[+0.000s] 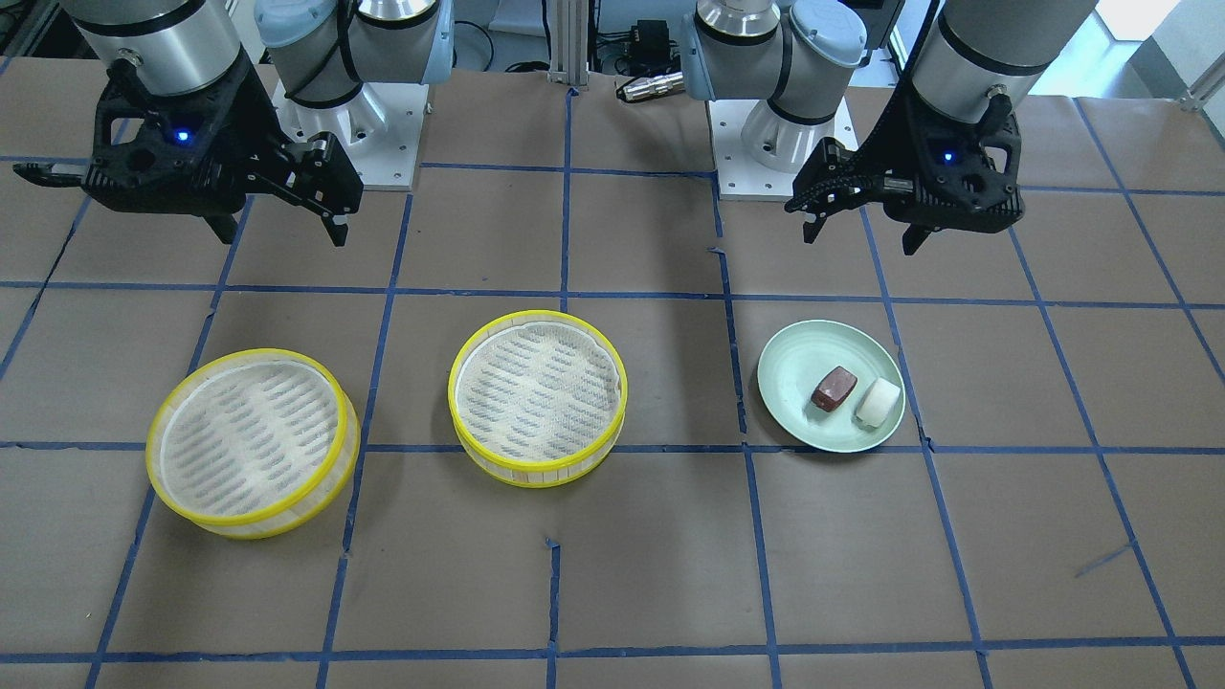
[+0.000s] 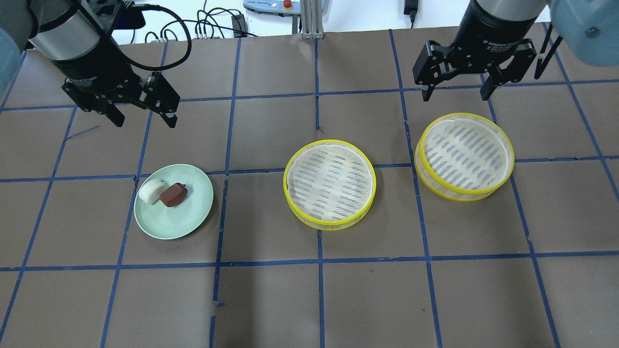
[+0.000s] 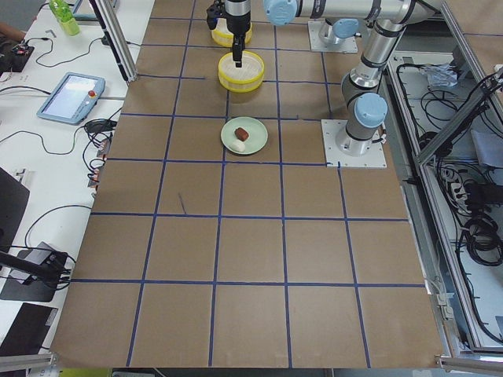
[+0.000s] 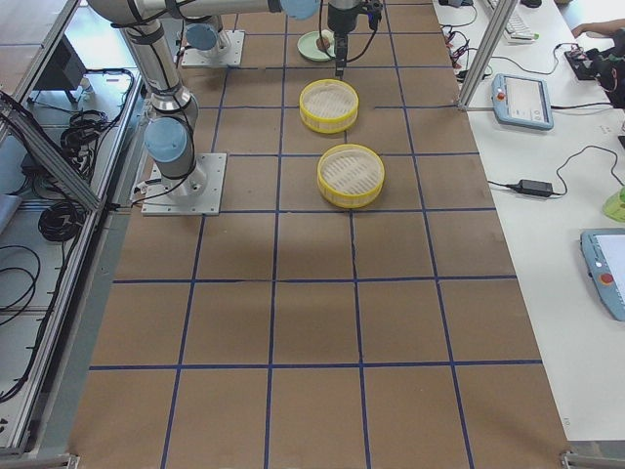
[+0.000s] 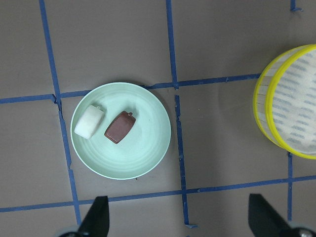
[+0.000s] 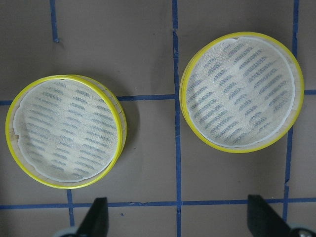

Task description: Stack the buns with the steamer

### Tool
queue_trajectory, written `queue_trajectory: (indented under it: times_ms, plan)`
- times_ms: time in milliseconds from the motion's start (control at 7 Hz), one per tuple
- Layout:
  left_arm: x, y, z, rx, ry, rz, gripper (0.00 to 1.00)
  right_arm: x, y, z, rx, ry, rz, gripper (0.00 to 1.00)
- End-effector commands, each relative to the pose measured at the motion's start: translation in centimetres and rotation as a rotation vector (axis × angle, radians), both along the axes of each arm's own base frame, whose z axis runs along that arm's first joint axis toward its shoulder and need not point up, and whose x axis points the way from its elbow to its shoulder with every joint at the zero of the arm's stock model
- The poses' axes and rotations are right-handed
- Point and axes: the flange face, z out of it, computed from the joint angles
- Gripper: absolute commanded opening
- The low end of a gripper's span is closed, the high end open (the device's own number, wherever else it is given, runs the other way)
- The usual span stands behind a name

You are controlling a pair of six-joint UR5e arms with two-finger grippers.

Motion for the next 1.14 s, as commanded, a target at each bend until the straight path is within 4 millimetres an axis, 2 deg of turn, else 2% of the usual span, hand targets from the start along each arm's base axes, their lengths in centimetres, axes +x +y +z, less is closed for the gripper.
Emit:
queue_trajectory:
  times_ms: [0,429,571,714,857,1000]
  plan:
    - [-0.2,0.2,-0.3,0.006,0.001,-0.004,1.0,-0.1,0.0,0.0,0.0,0.001,-0.001,1.0]
    - [-0.2,0.5,-0.3,0.012,-0.006,-0.021,1.0,-0.1,-0.1,-0.1,0.004,0.001,0.0,1.0]
    - [0.8,0.4,-0.7,0.025,0.0,-0.021,1.0,-2.2,-1.0,-0.8,0.016,0.013,-0.023,1.0]
    - [4.1,0.4,-3.2,0.07,0.004,-0.046,1.0,-8.0,-2.2,-3.6,0.073,0.016,-0.063,1.0]
    - [8.3,0.0,-7.4,0.111,0.025,0.01,1.0,-12.8,-2.6,-7.5,0.133,-0.004,-0.029,1.0]
    - [10.2,-1.2,-12.0,0.054,0.015,-0.077,1.0,-16.1,-4.0,-11.9,0.116,-0.002,0.029,1.0]
